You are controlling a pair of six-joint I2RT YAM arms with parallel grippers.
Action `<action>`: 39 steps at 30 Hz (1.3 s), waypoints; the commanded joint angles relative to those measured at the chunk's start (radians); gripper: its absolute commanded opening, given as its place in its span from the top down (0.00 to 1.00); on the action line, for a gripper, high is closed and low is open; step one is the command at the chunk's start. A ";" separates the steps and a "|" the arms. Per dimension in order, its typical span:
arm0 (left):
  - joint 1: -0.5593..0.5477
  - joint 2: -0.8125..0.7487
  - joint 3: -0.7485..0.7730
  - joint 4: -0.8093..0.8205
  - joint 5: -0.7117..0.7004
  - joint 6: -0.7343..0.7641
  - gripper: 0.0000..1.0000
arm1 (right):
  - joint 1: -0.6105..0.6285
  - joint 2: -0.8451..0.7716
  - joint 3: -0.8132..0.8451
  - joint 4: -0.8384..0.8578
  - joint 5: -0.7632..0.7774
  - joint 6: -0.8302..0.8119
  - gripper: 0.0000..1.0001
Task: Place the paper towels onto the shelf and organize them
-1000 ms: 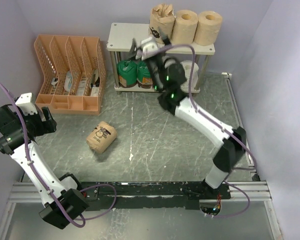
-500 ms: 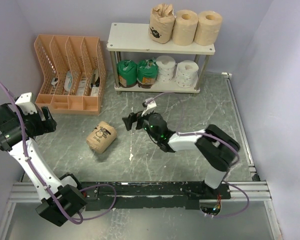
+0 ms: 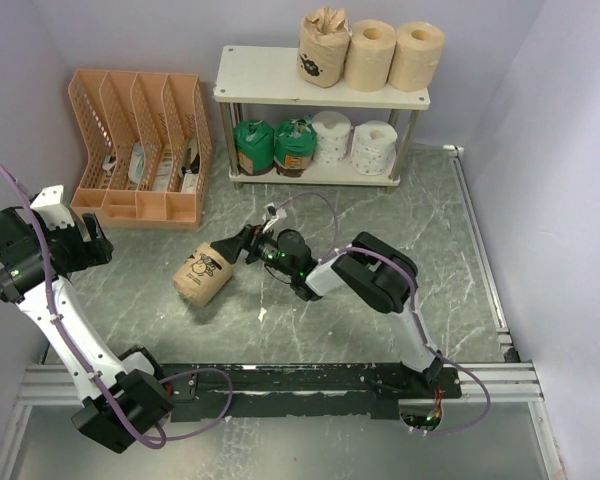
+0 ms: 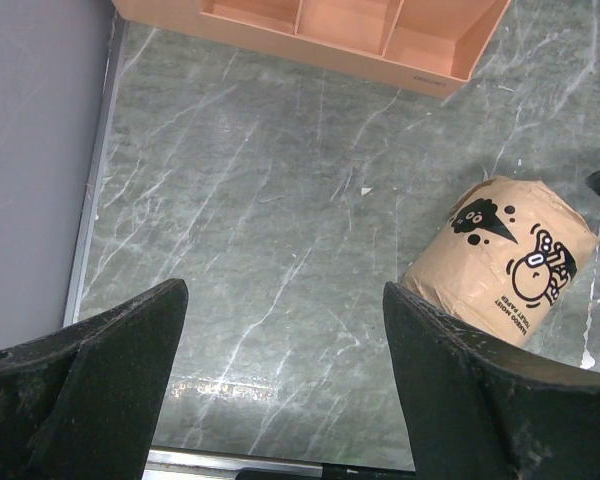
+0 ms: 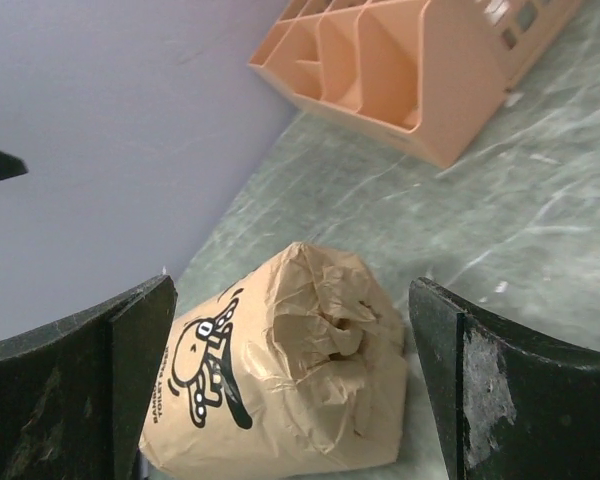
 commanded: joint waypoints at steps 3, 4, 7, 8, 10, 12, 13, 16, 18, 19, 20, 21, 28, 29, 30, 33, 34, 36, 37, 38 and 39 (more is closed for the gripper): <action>0.011 -0.006 0.001 0.012 0.018 0.005 0.09 | 0.011 0.117 0.068 0.144 -0.102 0.120 0.00; 0.011 -0.006 0.001 0.012 0.019 0.005 0.09 | 0.015 0.121 0.066 0.143 -0.097 0.110 0.01; 0.011 -0.004 0.001 0.012 0.019 0.006 0.10 | 0.020 0.127 0.066 0.125 -0.092 0.088 0.04; 0.010 -0.004 0.001 0.012 0.020 0.007 0.09 | 0.021 0.129 0.067 0.122 -0.094 0.085 0.07; 0.010 -0.002 0.001 0.011 0.021 0.005 0.09 | 0.021 0.140 0.073 0.124 -0.114 0.083 0.14; 0.011 0.000 0.001 0.012 0.020 0.006 0.10 | 0.022 0.148 0.078 0.129 -0.132 0.090 0.20; 0.011 0.000 0.001 0.012 0.020 0.006 0.10 | 0.026 0.153 0.079 0.140 -0.138 0.093 0.23; 0.010 -0.002 0.001 0.013 0.020 0.006 0.10 | 0.039 0.152 0.082 0.132 -0.148 0.079 0.37; 0.010 -0.003 0.001 0.013 0.019 0.006 0.10 | 0.048 0.148 0.091 0.111 -0.157 0.059 0.50; 0.010 -0.003 0.001 0.013 0.019 0.007 0.09 | 0.053 0.146 0.093 0.105 -0.162 0.046 0.55; 0.010 -0.004 0.001 0.013 0.018 0.007 0.10 | 0.057 0.144 0.094 0.101 -0.164 0.040 0.60; 0.010 -0.004 0.001 0.013 0.018 0.006 0.10 | 0.060 0.144 0.096 0.097 -0.166 0.034 0.65; 0.009 -0.006 0.000 0.014 0.011 0.004 0.10 | 0.061 0.050 0.127 -0.029 -0.204 -0.089 1.00; 0.010 -0.006 0.000 0.014 0.013 0.005 0.10 | 0.061 0.006 0.145 -0.101 -0.205 -0.157 1.00; 0.009 -0.007 0.000 0.014 0.015 0.005 0.10 | 0.062 -0.044 0.174 -0.238 -0.203 -0.242 1.00; 0.009 -0.006 0.001 0.012 0.018 0.007 0.10 | 0.072 -0.194 0.303 -0.588 -0.157 -0.517 1.00; 0.010 -0.006 0.001 0.013 0.020 0.008 0.10 | 0.073 -0.221 0.350 -0.697 -0.139 -0.602 1.00; 0.010 -0.005 0.001 0.012 0.022 0.008 0.10 | 0.071 -0.265 0.442 -0.862 -0.112 -0.734 1.00; 0.010 -0.006 0.001 0.011 0.023 0.010 0.10 | 0.071 -0.284 0.478 -0.926 -0.094 -0.791 1.00; 0.009 -0.006 0.001 0.011 0.022 0.010 0.10 | 0.071 -0.302 0.507 -0.983 -0.076 -0.841 1.00; 0.010 -0.008 0.001 0.011 0.023 0.010 0.10 | 0.071 -0.317 0.532 -1.030 -0.058 -0.886 1.00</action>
